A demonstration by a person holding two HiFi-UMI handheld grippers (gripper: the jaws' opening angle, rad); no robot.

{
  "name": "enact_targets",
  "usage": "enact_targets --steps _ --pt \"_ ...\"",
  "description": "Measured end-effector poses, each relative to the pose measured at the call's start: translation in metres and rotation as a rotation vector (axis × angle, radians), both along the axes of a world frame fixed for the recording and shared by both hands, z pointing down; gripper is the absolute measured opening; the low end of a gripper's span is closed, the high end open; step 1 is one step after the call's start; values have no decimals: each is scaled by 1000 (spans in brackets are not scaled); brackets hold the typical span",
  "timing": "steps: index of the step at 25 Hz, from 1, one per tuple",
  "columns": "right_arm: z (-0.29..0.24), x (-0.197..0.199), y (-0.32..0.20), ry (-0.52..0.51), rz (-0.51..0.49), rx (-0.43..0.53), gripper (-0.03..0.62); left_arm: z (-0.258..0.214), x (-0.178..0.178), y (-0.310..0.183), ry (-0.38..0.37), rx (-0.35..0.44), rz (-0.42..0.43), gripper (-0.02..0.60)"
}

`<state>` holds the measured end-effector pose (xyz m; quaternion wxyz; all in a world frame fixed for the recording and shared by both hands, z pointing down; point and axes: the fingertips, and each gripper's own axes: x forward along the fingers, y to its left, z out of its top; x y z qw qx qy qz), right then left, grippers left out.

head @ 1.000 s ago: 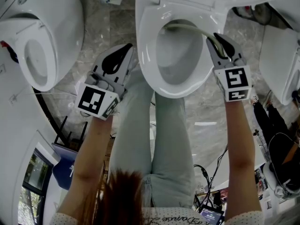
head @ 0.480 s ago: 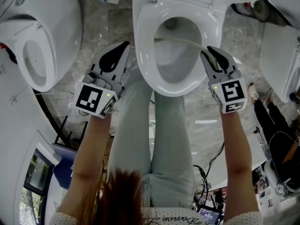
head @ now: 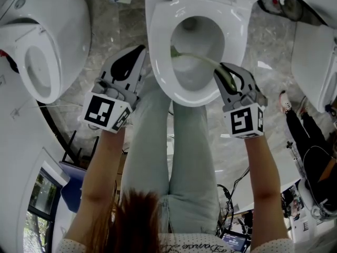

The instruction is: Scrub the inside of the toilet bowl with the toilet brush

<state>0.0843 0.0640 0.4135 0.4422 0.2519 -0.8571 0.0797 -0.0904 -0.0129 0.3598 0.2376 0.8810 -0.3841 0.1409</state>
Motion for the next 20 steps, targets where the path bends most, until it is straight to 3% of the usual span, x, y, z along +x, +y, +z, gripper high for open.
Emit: enact_targets --steps 20 --pt "-1 12 52 235 -305 93 97 -4 1 16 2 -8 39 3"
